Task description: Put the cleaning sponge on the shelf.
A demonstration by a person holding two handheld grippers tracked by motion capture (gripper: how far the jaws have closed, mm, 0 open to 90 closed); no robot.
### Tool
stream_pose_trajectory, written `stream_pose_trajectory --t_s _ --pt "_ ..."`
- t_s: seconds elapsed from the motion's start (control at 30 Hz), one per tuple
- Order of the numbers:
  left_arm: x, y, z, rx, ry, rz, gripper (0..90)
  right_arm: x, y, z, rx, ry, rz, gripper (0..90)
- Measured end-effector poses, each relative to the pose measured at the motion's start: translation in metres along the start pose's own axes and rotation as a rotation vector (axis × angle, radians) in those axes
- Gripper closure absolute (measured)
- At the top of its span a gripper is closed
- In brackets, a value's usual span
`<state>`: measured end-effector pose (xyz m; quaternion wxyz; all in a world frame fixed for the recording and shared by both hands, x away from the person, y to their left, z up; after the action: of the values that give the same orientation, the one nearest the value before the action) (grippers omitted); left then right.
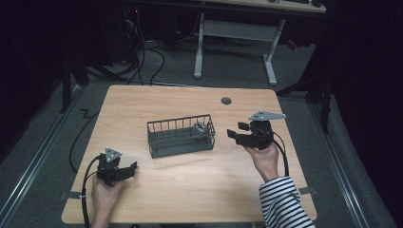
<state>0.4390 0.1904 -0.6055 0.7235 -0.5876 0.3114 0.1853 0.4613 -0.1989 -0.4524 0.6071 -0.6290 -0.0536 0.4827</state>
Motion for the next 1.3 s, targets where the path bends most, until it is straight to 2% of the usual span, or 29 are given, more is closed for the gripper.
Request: stream_pose_trajectory --t_s 0.37,0.47,0.8,1.3 --pt "0.000 0.000 0.000 0.000 0.000 0.000 20.7 -0.024 0.006 -0.002 0.006 0.018 -0.050 42.7" --pt "0.000 0.000 0.000 -0.001 0.000 0.000 20.7 -0.028 0.013 -0.003 0.003 0.039 -0.048 42.9" --pt "0.000 0.000 0.000 -0.001 0.000 0.000 20.8 -0.046 0.036 -0.011 0.044 0.049 -0.088 43.3" --pt "0.000 0.000 0.000 -0.001 0.000 0.000 20.8 -0.049 0.067 -0.024 0.109 0.059 -0.113 42.7"
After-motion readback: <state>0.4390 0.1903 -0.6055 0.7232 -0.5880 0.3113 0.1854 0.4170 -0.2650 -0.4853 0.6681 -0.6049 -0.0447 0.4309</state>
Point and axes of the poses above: each handheld gripper's, and its own axes: x roughly forward along the jaws, y roughly out of its underside, z roughly to its left, the point moved 10 cm from there along x, roughly forward along the jaws, and after that the axes turned 11 degrees about -y, right-handed, at the moved point
